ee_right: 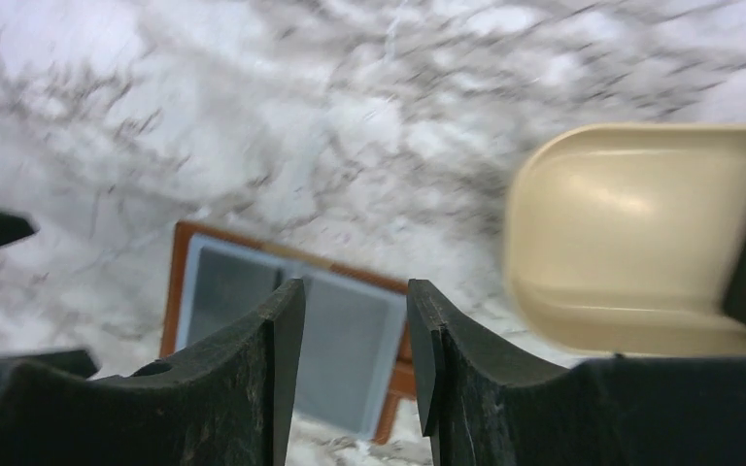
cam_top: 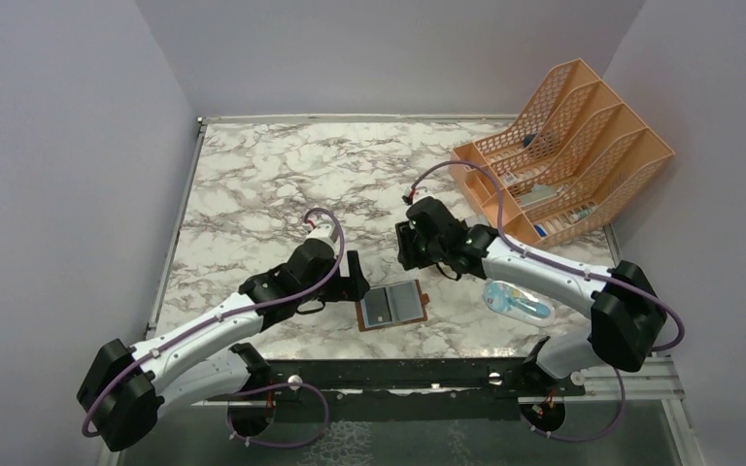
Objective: Put the credit cards into the card holder
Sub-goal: Insert the credit card into the card holder, then pick up the credit card from the storage box.
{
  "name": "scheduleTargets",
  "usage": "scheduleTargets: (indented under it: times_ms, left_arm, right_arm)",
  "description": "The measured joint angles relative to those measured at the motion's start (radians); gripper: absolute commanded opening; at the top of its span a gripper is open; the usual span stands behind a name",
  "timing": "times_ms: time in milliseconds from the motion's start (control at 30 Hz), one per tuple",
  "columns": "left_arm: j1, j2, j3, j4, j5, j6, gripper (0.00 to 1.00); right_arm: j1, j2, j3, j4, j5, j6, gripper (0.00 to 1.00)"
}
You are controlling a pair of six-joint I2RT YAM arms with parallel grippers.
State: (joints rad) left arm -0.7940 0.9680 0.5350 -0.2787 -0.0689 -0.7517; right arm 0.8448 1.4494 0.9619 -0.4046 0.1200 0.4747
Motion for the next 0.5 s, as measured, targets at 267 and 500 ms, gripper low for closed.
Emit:
scheduleTargets:
  times_ms: [267,500]
  left_arm:
    - [0.0,-0.065,0.014,-0.032,0.001,0.06,0.99]
    - [0.0,-0.069,0.014,-0.045,0.001,0.074,0.99]
  right_arm:
    - [-0.073,0.067,0.145,-0.143,0.305,-0.099,0.44]
    - [-0.138,0.167,0.183,-0.234,0.51,-0.152,0.43]
